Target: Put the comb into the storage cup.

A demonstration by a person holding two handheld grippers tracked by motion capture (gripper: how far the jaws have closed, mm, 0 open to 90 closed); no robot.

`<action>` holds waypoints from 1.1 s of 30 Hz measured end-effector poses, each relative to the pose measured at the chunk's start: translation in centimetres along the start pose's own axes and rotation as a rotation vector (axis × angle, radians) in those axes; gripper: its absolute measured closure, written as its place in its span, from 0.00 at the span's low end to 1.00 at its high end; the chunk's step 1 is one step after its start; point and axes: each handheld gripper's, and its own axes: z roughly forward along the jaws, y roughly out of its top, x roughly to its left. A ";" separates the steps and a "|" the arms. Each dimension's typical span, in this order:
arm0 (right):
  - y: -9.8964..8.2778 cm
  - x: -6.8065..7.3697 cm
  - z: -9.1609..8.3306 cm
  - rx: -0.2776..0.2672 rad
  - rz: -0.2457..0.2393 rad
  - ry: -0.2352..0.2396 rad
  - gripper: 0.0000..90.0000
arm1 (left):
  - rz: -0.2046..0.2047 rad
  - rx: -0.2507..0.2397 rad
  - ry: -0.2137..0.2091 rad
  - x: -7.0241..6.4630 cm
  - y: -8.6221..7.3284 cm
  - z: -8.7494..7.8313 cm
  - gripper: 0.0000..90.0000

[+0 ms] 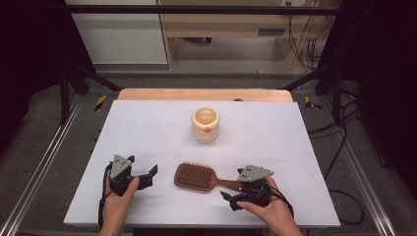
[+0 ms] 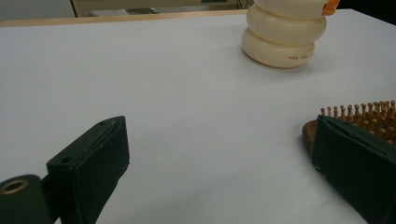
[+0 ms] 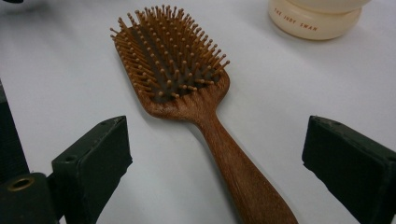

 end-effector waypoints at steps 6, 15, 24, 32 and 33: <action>0.8 0.0 0.4 0.055 -0.022 0.016 0.09 | 0.006 -0.001 0.003 0.0 0.0 -0.1 0.05; 1.6 0.1 0.9 0.112 -0.056 0.037 0.09 | -0.004 -0.002 0.000 0.1 0.0 -0.1 0.05; 2.0 0.1 1.3 0.161 -0.078 0.055 0.09 | -0.001 -0.001 -0.003 0.1 0.0 -0.1 0.05; 2.4 0.3 2.0 0.200 -0.100 0.070 0.09 | -0.004 0.000 -0.004 0.2 0.0 -0.1 0.05; 2.4 0.3 2.1 0.203 -0.105 0.074 0.09 | -0.004 0.000 -0.004 0.2 0.0 -0.1 0.05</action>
